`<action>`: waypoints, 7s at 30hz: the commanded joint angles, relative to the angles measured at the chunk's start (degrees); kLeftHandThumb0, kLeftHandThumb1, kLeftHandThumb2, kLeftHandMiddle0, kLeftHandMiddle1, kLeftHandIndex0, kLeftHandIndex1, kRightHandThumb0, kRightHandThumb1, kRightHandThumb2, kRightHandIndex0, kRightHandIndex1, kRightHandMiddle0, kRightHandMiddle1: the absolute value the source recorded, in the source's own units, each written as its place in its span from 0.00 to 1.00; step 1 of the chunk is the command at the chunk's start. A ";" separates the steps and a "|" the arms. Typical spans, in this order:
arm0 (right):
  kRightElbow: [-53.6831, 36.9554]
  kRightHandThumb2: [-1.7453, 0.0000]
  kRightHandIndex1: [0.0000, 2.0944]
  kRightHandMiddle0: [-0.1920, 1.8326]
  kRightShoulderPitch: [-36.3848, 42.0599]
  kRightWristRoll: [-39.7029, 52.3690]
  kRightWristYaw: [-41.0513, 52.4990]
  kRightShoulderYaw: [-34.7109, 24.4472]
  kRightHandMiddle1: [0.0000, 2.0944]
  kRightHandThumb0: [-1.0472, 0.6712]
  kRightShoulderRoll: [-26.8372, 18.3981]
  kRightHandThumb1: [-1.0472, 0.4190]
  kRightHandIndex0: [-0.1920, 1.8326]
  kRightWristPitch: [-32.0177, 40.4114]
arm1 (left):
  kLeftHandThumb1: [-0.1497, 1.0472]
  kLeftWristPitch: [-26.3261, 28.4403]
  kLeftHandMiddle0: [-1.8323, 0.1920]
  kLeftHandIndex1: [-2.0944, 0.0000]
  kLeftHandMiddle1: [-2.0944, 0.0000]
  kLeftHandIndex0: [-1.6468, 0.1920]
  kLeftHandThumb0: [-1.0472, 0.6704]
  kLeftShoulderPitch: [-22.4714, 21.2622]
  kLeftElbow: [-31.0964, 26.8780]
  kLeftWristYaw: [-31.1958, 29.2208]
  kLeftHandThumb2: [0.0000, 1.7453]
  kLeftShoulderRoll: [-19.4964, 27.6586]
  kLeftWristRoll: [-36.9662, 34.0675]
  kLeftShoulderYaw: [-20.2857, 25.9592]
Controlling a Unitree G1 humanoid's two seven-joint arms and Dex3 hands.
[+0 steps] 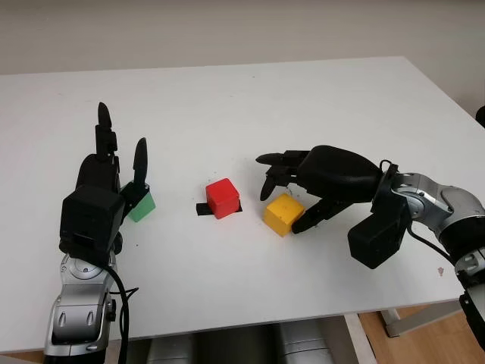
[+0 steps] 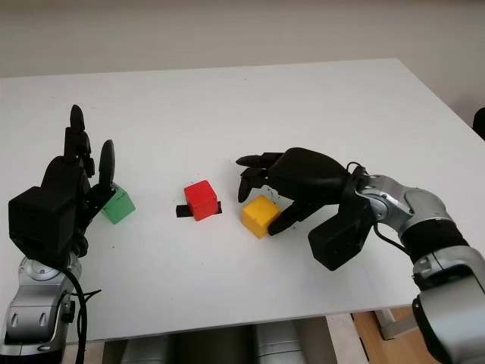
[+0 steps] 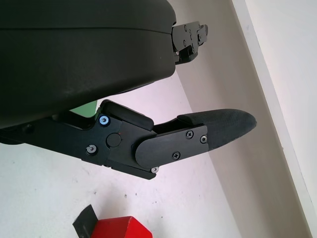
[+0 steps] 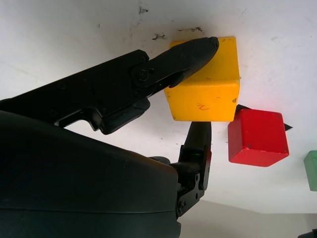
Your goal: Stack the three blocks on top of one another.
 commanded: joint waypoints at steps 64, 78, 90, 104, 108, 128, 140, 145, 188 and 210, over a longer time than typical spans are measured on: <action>-5.23 0.97 0.02 0.30 0.32 42.90 33.46 -17.14 0.75 0.28 19.49 0.07 0.20 33.57 | 1.00 0.27 1.00 0.99 0.99 1.00 0.16 -0.48 -0.52 0.21 0.38 0.81 0.42 0.15; 4.02 0.97 0.02 0.32 -6.72 41.33 34.39 -16.65 0.74 0.29 25.71 0.09 0.20 36.70 | 1.00 0.07 1.00 0.98 0.98 0.99 0.17 0.02 -0.87 0.97 0.39 0.31 0.98 0.25; 11.71 0.97 0.03 0.31 -12.44 39.98 35.79 -16.83 0.74 0.31 26.66 0.10 0.20 38.65 | 1.00 -0.30 1.00 0.98 0.98 0.99 0.17 0.16 -0.87 1.07 0.39 0.48 0.92 0.37; 13.76 0.97 0.02 0.31 -13.60 40.04 37.74 -17.90 0.74 0.32 25.56 0.10 0.19 39.46 | 1.00 0.02 1.00 0.98 0.98 1.00 0.17 0.20 -1.17 0.64 0.39 0.54 0.46 0.52; 14.06 0.97 0.02 0.31 -13.49 39.95 38.14 -18.01 0.74 0.32 25.38 0.09 0.18 39.10 | 1.00 -0.26 1.00 0.98 0.98 1.00 0.17 0.13 -1.06 0.57 0.39 0.71 0.55 0.50; 16.28 0.97 0.03 0.30 -12.99 37.91 36.61 -17.68 0.75 0.33 25.44 0.10 0.19 39.47 | 1.00 0.41 1.00 0.98 0.98 1.00 0.17 0.28 -1.58 0.21 0.39 0.52 0.40 0.87; 17.37 0.97 0.02 0.29 -12.82 36.32 36.50 -17.16 0.73 0.31 25.60 0.10 0.19 38.80 | 1.00 0.76 1.00 0.99 0.98 1.00 0.18 0.13 -1.99 -0.15 0.40 0.81 0.60 0.97; 17.60 0.97 0.03 0.29 -12.72 35.81 36.35 -16.86 0.73 0.31 25.80 0.10 0.20 38.50 | 1.00 0.77 1.00 0.99 0.98 1.00 0.18 0.17 -2.08 -0.27 0.40 0.93 0.74 0.97; 16.84 0.97 0.02 0.16 -13.06 33.81 39.16 -15.09 0.24 0.23 24.74 0.11 0.06 41.32 | 1.00 0.99 1.00 0.99 0.99 1.00 0.17 0.62 -2.49 -0.10 0.39 0.38 0.62 0.81; -0.95 0.96 0.00 0.00 -6.38 48.80 53.77 -22.82 0.00 0.06 16.77 0.10 0.00 38.76 | 1.00 -0.74 0.99 0.98 0.98 0.98 0.17 1.44 -2.97 1.15 0.38 -0.67 0.46 1.28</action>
